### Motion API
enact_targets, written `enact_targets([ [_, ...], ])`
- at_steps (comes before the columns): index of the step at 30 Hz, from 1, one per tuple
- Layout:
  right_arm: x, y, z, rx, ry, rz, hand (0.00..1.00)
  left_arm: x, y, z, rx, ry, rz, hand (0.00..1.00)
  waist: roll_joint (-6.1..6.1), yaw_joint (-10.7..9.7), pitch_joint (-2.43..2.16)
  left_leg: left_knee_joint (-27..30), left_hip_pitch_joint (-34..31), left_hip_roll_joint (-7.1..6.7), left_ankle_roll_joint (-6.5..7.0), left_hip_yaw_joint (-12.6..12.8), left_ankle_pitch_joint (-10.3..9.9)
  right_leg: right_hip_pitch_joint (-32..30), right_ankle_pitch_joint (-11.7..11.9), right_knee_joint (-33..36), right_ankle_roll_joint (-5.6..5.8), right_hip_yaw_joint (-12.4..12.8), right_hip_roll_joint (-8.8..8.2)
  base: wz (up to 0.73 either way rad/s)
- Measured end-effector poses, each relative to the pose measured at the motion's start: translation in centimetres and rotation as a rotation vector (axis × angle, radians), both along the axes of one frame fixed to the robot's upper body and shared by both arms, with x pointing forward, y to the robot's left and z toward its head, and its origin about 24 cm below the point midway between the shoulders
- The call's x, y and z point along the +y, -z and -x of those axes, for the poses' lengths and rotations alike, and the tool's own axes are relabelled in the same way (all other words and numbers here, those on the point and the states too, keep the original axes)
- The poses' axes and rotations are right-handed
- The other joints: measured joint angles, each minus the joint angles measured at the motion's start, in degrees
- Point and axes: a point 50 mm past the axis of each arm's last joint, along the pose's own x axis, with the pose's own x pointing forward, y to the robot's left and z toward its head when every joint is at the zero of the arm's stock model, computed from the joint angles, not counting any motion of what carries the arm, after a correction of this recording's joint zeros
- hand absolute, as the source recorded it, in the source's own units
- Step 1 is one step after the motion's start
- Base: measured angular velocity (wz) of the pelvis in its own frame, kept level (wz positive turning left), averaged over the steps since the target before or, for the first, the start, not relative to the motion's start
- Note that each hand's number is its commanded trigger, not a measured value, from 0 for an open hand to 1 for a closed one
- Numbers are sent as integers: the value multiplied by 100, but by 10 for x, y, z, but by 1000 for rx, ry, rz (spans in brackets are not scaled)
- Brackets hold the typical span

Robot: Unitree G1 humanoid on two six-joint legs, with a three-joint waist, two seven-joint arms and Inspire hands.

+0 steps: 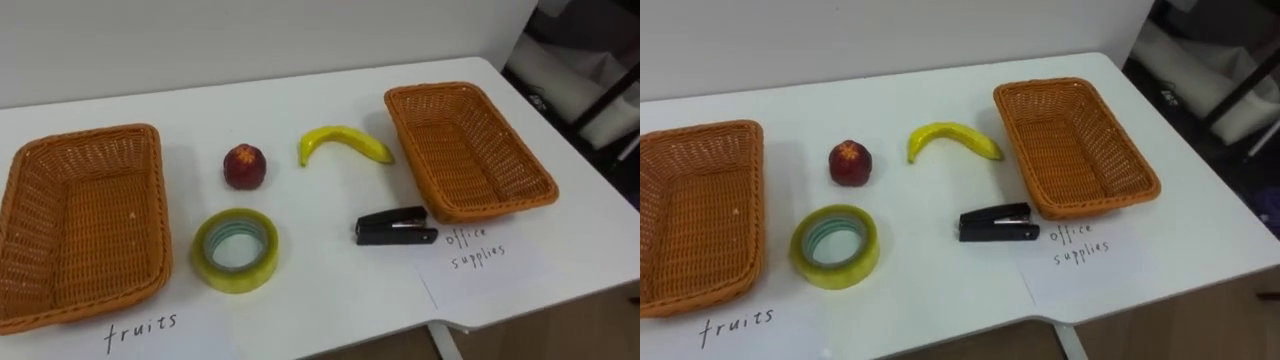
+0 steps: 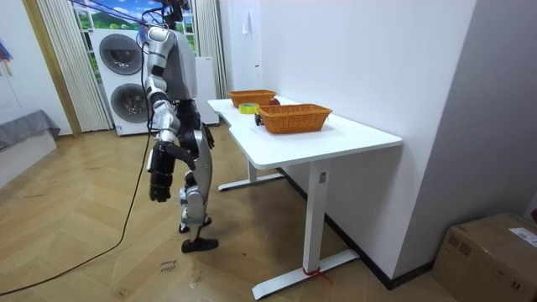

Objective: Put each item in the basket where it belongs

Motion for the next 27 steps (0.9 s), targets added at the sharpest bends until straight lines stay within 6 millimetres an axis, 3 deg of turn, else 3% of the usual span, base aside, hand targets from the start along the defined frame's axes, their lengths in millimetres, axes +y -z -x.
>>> enact_targets([
  [5, -28, -49, -12, 97, 34, 256, 0, 4, -2, -1, -1, 26, -32, 0, -42, -52, -15, -2, -15, 0, 1, 24, 0, -3, 0, 33, 0, -23, -3, -3],
  [12, -39, -131, -36, 102, 33, 655, 0, 5, -2, -1, 34, 109, -59, 0, -148, -48, -10, 5, -26, -7, 0, 37, 3, -52, 0, 5, 0, -31, -6, -1],
  [15, -31, -166, -47, 103, 11, 855, 0, 4, -1, -1, 37, 127, -54, 0, -165, -56, -13, 13, -74, -8, 2, 49, 4, -96, 0, -4, 1, -29, -7, 0],
  [16, -28, -179, -51, 116, 6, 939, 0, 3, 0, 0, 46, 130, -51, 0, -137, -51, 7, 39, -77, -8, 3, 49, 4, -87, 1, -27, 1, -35, -7, 0],
  [17, -25, -190, -56, 130, 11, 1011, 0, 2, 1, 1, 59, 137, -47, 0, -188, -10, -15, 40, -71, -7, 3, 49, 4, -73, 1, -27, 1, -34, -4, 0],
  [21, -2, -236, -65, 134, 42, 1304, 0, 0, 4, 2, 83, 130, -34, 0, -199, 82, -15, -2, -79, 1, 2, 23, 4, -94, 1, 9, 1, -95, -2, 1],
  [27, 16, -274, -72, 90, 61, 1515, 0, 0, 5, 8, 108, 124, -25, 0, -266, 152, -26, 4, -66, 3, -2, -89, 7, -24, 1, 14, 1, -223, -12, 11],
])
